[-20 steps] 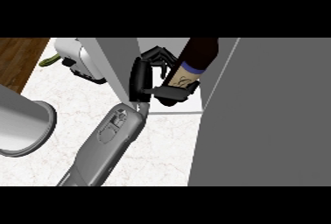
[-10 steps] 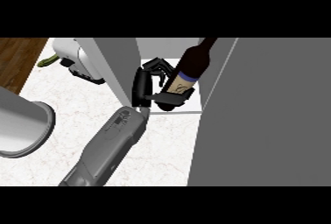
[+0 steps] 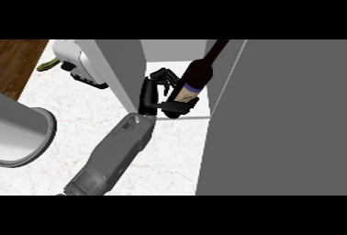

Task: Pick up the wine, place it into the cabinet and close the cabinet

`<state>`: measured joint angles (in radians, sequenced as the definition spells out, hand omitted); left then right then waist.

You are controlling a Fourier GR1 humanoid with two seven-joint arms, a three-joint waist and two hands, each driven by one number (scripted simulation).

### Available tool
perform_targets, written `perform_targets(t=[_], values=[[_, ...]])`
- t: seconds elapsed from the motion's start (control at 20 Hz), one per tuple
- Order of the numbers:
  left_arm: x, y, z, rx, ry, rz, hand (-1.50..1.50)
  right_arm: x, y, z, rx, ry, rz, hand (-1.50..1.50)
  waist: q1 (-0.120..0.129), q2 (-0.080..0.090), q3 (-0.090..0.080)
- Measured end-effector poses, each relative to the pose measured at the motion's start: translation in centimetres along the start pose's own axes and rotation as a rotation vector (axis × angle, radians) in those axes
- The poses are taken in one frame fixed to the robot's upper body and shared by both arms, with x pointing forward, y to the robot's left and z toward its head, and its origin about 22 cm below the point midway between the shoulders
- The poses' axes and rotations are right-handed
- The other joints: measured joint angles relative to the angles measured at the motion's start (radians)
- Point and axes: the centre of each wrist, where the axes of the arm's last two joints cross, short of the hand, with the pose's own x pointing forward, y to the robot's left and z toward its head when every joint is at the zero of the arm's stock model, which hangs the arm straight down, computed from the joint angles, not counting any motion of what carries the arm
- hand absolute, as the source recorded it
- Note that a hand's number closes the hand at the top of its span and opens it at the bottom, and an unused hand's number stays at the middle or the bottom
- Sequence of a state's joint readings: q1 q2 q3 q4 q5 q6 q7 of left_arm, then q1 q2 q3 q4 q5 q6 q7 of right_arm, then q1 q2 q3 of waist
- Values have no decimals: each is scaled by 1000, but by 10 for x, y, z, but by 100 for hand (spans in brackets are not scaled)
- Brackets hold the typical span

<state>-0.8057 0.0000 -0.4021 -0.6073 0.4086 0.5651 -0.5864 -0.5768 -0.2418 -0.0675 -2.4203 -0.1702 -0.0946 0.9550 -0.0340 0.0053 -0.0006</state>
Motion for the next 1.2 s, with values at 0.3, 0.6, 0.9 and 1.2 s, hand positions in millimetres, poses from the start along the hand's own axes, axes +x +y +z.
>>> perform_targets(t=[0.3, 0.6, 0.9, 1.2], values=[[-7, 6, -8, 47, -5, 7, 150, 0, 4, -1, 26, 6, -7, -150, -8, 2, 0], [-8, 12, -19, 96, 18, 68, 150, 2, 3, -4, 27, -3, -12, -150, -10, 4, 0], [-8, 18, -32, 117, 43, 76, 150, 2, 2, -4, 28, -8, -20, -150, -14, 8, 0], [-8, 24, -39, 129, 41, 44, 150, 0, 3, -3, 39, -2, -23, -150, -24, 11, 0]])
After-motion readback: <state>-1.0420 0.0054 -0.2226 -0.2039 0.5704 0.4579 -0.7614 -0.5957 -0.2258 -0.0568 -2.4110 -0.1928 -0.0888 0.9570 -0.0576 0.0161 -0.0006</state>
